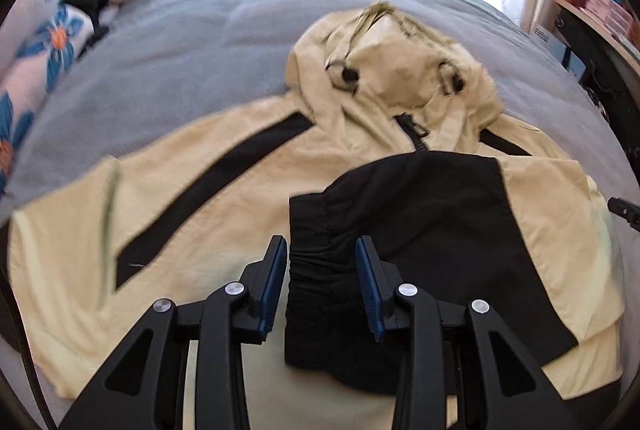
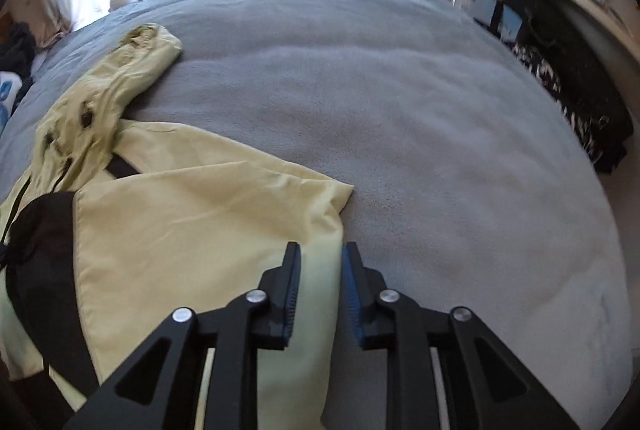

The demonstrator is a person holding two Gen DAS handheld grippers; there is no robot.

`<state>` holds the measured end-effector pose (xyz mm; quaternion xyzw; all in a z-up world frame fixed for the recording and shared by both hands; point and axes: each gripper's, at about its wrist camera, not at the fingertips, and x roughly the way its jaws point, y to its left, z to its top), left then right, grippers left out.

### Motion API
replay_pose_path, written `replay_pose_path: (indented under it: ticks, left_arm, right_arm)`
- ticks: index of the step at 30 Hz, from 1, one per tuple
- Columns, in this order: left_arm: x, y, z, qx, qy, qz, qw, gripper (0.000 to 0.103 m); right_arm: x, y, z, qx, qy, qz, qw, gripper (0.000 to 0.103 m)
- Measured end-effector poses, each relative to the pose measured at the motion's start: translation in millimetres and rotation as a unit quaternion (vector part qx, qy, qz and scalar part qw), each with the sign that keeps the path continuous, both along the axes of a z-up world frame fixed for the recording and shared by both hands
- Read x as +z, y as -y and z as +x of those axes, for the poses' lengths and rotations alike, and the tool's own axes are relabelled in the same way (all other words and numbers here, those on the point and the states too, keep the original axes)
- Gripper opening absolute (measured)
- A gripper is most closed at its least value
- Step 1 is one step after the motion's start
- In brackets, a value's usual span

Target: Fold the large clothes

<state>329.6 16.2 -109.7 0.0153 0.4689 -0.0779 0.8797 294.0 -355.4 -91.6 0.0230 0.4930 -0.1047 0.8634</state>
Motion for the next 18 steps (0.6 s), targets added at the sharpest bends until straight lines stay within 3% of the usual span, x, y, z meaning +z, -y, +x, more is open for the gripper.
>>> replay_pose_path:
  ticks: [4,8,12,18]
  left_arm:
    - [21,13,-24,-0.013,0.017,0.014,0.9997,0.036]
    - [26,31,-49,-0.03,0.017,0.004,0.9994,0.041]
    - [10,55,-65,-0.047,-0.001,0.006,0.9989,0.041]
    - [-26,66,-65,-0.034,-0.033,0.031,0.9984,0.041]
  right_arm:
    - [12,-31,-28,0.033,0.002,0.026,0.999,0.031]
    - [9,-67,-45,0.062,-0.003,0.063,0.996,0.031]
    - [-6,-94,-54,0.074,-0.012,0.093,0.993,0.031]
    - [-32,-83,-58,0.035,-0.03,0.053,0.998,0.031]
